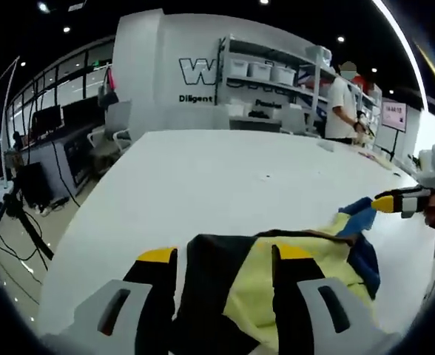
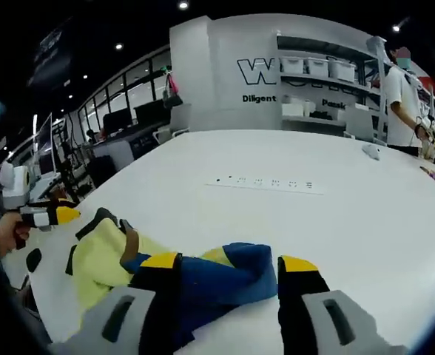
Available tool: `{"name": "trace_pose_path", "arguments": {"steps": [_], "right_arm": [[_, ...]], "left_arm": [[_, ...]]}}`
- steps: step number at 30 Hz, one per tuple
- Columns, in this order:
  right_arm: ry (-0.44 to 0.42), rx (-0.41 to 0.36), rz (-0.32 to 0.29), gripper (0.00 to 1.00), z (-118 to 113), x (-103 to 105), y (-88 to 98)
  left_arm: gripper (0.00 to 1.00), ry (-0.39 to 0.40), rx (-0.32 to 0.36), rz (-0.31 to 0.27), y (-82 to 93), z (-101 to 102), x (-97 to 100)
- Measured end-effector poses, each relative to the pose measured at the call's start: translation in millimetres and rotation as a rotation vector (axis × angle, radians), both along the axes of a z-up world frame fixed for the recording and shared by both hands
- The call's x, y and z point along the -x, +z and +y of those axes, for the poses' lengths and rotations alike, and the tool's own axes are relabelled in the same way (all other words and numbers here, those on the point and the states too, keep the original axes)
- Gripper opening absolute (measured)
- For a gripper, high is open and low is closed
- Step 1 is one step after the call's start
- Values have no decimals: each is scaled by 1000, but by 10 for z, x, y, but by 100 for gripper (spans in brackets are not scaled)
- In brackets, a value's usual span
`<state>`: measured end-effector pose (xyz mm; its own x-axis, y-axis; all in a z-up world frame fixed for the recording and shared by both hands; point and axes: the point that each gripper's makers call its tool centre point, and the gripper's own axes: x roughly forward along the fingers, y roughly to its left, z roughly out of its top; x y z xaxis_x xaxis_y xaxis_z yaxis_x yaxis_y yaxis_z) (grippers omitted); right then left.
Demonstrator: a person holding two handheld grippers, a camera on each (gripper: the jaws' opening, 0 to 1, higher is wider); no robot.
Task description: Fold the garment on the visible template until the final outline fits inside the template.
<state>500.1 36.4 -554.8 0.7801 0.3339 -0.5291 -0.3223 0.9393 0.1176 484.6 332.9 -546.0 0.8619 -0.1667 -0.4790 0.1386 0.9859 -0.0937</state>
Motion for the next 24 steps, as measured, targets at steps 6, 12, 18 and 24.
{"name": "trace_pose_path", "arguments": {"steps": [6, 12, 18, 24], "right_arm": [[81, -21, -2, 53, 304, 327, -2], [175, -13, 1, 52, 566, 597, -117], [184, -23, 36, 55, 656, 790, -268], [175, -34, 68, 57, 663, 866, -387]], "left_arm": [[73, 25, 40, 16, -23, -72, 180], [79, 12, 18, 61, -164, -162, 375], [80, -10, 14, 89, -267, -272, 575], [81, -28, 33, 114, -332, -416, 731]]}}
